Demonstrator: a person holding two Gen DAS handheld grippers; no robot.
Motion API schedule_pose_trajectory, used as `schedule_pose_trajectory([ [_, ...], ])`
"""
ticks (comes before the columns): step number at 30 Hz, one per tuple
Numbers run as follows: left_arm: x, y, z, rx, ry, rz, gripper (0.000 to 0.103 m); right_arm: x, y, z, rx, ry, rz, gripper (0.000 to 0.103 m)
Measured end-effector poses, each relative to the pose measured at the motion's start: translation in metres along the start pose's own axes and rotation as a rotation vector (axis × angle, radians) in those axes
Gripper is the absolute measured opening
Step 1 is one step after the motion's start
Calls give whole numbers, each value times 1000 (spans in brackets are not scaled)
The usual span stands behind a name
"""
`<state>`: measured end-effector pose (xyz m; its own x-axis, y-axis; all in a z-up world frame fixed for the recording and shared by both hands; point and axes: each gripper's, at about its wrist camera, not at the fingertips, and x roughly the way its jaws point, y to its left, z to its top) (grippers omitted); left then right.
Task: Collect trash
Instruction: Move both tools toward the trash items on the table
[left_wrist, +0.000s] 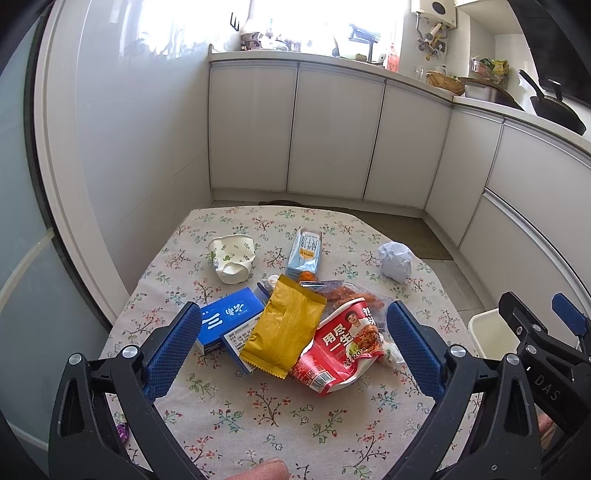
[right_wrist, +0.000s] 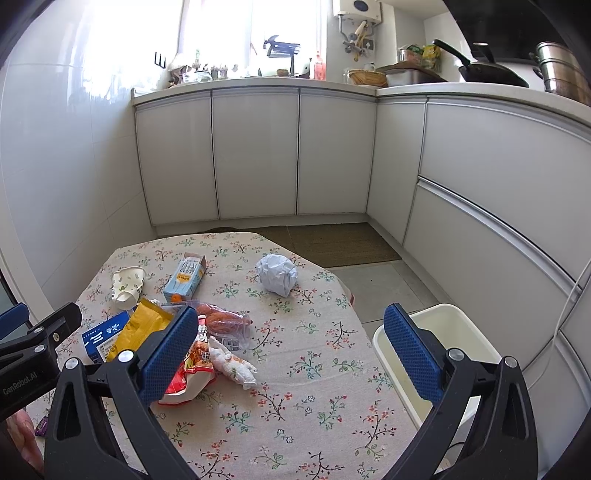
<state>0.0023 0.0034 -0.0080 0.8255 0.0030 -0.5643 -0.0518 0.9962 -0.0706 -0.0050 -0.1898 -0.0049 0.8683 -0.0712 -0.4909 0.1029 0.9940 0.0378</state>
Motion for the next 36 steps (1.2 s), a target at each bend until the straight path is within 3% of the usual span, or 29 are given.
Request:
schedule_pose_trajectory([
  [7, 3, 2, -8, 0, 2, 2, 96, 0, 0, -1, -1, -3, 1, 98],
  [16, 7, 0, -7, 51, 69, 57, 96, 2, 0, -3, 1, 6, 2, 98],
  [22, 17, 12, 12, -17, 62, 40, 96, 28, 3, 5, 19, 169, 38, 98],
  [23, 19, 15, 17, -30, 52, 38, 96, 31, 4, 7, 13, 165, 37, 98],
  [27, 40, 38, 50, -91, 75, 46, 96, 51, 4, 23, 34, 263, 76, 98],
  [29, 51, 55, 71, -117, 46, 75, 96, 62, 2, 30, 47, 320, 98, 98],
  [31, 73, 74, 92, -179, 83, 65, 96, 71, -1, 33, 41, 357, 87, 98],
  [35, 145, 107, 108, -298, 283, -70, 96, 96, -15, 21, 71, 398, 73, 98],
  [36, 159, 110, 107, -294, 330, -53, 96, 105, -18, 16, 84, 428, 67, 98],
])
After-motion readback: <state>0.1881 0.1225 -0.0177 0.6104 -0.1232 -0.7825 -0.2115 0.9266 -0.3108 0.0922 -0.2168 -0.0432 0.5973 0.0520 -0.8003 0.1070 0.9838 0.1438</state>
